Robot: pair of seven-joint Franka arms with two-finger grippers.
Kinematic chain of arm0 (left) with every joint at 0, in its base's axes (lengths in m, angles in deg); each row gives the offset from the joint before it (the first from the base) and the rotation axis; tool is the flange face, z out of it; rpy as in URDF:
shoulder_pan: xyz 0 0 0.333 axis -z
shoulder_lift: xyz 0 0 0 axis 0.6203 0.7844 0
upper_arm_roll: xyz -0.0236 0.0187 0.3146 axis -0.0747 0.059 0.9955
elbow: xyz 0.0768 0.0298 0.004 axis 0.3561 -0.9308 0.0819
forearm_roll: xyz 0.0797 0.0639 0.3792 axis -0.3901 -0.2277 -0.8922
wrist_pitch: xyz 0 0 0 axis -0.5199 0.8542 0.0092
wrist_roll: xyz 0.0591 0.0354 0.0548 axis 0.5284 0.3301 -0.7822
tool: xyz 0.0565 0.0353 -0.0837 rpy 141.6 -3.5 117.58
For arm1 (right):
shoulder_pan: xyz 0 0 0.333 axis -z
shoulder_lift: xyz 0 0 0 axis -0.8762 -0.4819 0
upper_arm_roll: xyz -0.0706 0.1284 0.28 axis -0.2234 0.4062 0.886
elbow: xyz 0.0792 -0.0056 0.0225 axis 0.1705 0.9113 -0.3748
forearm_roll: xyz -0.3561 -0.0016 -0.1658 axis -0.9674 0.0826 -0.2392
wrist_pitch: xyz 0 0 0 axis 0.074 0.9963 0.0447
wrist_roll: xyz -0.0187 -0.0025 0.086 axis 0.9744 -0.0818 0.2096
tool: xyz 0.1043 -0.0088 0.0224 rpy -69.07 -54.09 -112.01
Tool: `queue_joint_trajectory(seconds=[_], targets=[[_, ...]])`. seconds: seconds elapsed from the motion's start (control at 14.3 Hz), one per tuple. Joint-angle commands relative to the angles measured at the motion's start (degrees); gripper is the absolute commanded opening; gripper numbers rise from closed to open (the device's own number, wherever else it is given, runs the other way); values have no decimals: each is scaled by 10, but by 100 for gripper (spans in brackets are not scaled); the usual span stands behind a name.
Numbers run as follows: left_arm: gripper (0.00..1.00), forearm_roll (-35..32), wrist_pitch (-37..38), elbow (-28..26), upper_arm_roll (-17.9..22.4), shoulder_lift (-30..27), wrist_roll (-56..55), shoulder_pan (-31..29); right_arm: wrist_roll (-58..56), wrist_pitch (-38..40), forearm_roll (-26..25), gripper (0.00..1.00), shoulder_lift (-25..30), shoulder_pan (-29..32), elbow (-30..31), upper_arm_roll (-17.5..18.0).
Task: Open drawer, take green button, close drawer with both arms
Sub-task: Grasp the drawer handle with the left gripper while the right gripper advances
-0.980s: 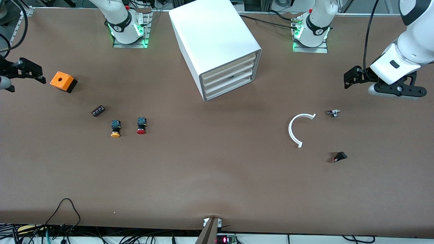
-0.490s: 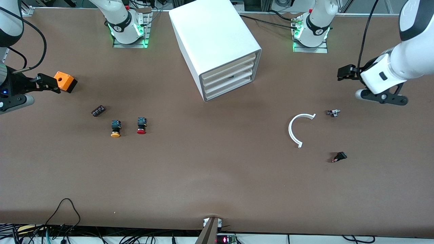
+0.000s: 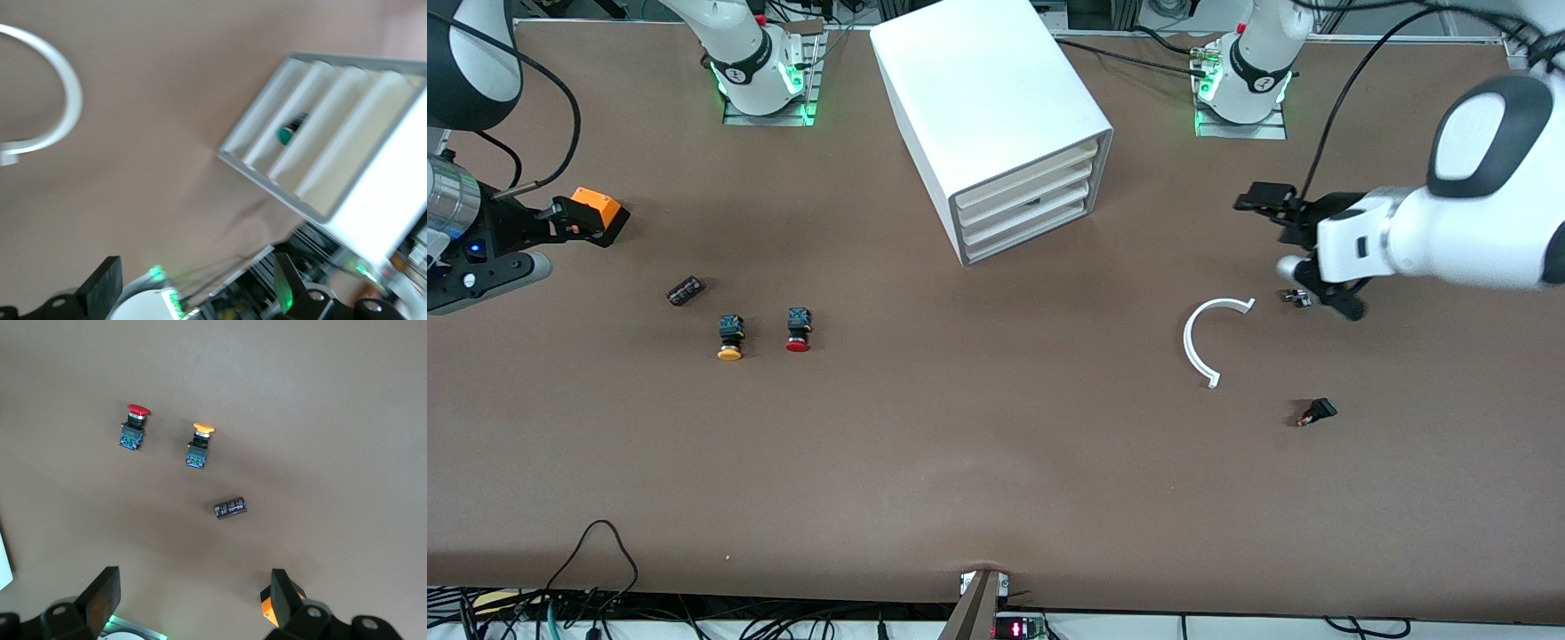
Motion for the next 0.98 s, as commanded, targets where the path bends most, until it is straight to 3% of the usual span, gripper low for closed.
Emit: queue_joint_trajectory(seconds=[0.0, 0.14, 0.35, 0.56, 0.7, 0.91], targets=[[100, 69, 37, 18, -1, 62, 61, -3, -6, 29, -31, 100, -1, -1, -6, 0], [100, 84, 31, 18, -2, 88, 96, 9, -5, 26, -25, 100, 3, 1, -11, -2], [100, 129, 25, 13, -2, 138, 180, 22, -3, 20, 53, 100, 4, 1, -24, -4], [100, 135, -20, -1, -2, 179, 237, 46, -6, -28, 67, 100, -5, -1, -23, -1], [100, 153, -68, -49, -2, 188, 297, 55, -12, -22, 68, 100, -14, -2, -18, 0], [99, 248, -117, -132, -16, 196, 385, 52, -23, -22, 63, 100, -19, -9, -21, 2]])
